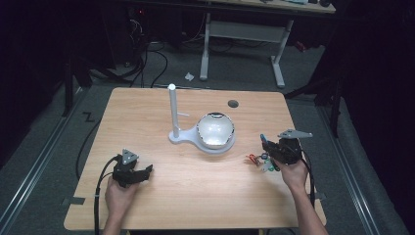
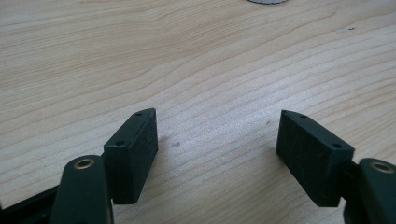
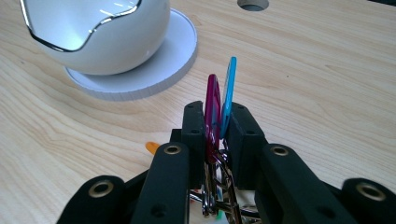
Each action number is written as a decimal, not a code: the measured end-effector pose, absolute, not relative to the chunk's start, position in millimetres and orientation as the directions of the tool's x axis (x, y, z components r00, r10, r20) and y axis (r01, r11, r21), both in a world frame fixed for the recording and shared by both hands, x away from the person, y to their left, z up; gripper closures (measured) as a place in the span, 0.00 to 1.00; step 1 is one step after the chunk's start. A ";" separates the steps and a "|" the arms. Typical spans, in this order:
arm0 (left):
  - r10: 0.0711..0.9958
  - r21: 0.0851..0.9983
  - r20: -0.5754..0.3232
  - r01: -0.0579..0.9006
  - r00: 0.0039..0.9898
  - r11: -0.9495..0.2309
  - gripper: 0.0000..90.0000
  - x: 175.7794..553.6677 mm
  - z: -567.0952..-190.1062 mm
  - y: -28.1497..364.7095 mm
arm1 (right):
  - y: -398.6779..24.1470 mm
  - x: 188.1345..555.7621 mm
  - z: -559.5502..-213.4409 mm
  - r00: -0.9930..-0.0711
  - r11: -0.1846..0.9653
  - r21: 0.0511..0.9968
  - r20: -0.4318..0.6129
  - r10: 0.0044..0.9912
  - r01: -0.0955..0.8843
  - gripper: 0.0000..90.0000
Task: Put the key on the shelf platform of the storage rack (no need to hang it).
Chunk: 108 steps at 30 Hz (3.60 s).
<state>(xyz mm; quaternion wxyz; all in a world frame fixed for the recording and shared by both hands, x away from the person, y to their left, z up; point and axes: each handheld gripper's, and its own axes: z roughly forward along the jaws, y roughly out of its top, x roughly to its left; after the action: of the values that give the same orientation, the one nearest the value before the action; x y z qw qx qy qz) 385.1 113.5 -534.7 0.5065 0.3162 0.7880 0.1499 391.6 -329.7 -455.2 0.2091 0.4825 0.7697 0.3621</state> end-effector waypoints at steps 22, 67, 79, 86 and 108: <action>0.650 0.556 -0.704 0.346 -0.287 0.755 0.33 385.0 -534.8 113.3 | -320.8 386.9 -400.0 -0.535 0.298 0.792 0.043 0.844 0.533 0.88; 0.649 0.555 -0.704 0.346 -0.289 0.756 0.33 385.1 -534.6 113.5 | -251.0 407.8 -321.6 -0.724 0.378 0.821 0.061 0.687 0.429 0.88; 0.647 0.554 -0.705 0.345 -0.290 0.758 0.33 385.1 -534.5 113.4 | -234.8 421.2 -311.2 -0.740 0.384 0.823 0.065 0.669 0.419 0.88; 0.650 0.556 -0.704 0.347 -0.288 0.755 0.33 385.1 -534.6 113.7 | -226.1 430.1 -306.1 -0.745 0.391 0.820 0.063 0.664 0.417 0.88; 0.649 0.553 -0.705 0.351 -0.286 0.756 0.33 385.0 -534.4 114.2 | -200.0 460.0 -292.8 -0.739 0.383 0.825 0.061 0.671 0.415 0.88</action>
<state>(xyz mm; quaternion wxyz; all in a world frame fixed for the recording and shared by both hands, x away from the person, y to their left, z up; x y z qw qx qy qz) 385.0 114.2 -534.4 0.5064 0.3171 0.7883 0.1471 460.0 -200.0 -292.8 0.1434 0.3316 0.8190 0.4457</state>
